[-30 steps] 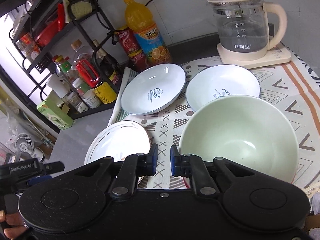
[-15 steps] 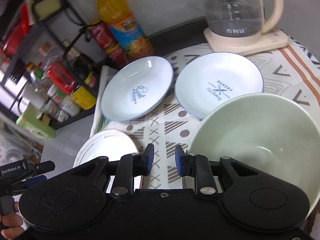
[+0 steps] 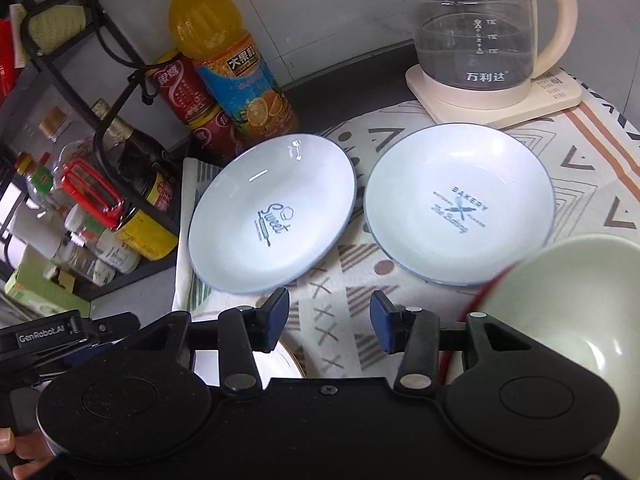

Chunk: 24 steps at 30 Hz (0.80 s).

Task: Organize plates and bowls
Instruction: 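Grasp the 'Sweet' plate rim with both tools and lift it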

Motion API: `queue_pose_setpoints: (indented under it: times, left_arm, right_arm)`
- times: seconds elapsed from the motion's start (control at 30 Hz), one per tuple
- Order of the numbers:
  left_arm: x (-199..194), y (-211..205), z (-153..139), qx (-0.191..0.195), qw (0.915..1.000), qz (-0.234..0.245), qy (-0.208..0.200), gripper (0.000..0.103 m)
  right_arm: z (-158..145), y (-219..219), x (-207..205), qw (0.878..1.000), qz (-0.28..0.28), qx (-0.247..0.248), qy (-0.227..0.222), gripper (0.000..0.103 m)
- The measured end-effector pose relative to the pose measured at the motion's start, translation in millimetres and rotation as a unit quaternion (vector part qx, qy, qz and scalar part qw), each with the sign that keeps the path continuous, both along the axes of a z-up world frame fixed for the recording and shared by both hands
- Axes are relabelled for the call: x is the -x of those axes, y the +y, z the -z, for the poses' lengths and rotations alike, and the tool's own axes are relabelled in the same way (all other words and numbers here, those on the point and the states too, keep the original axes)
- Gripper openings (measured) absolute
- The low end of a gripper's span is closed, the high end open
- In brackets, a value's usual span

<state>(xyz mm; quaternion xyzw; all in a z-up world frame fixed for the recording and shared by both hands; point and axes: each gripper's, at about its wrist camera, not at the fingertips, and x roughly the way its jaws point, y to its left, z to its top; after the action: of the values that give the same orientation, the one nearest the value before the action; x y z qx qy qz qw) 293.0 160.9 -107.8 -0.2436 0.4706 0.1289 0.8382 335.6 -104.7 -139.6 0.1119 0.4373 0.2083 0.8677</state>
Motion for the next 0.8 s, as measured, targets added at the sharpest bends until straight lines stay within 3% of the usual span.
queue_pose_setpoints:
  times: [0.3, 0.57, 0.8]
  left_arm:
    - [-47, 6, 26, 0.006, 0.9991, 0.041, 0.004, 0.068]
    - [-71, 6, 51, 0.017, 0.9985, 0.051, 0.014, 0.063]
    - [-77, 5, 59, 0.011, 0.9988, 0.042, 0.021, 0.057]
  right_arm:
    - [15, 26, -26, 0.999, 0.035, -0.005, 0.020, 0.045]
    - [35, 44, -46, 0.998, 0.050, -0.002, 0.047, 0.044]
    - [57, 52, -56, 0.994, 0.068, -0.009, 0.080, 0.036]
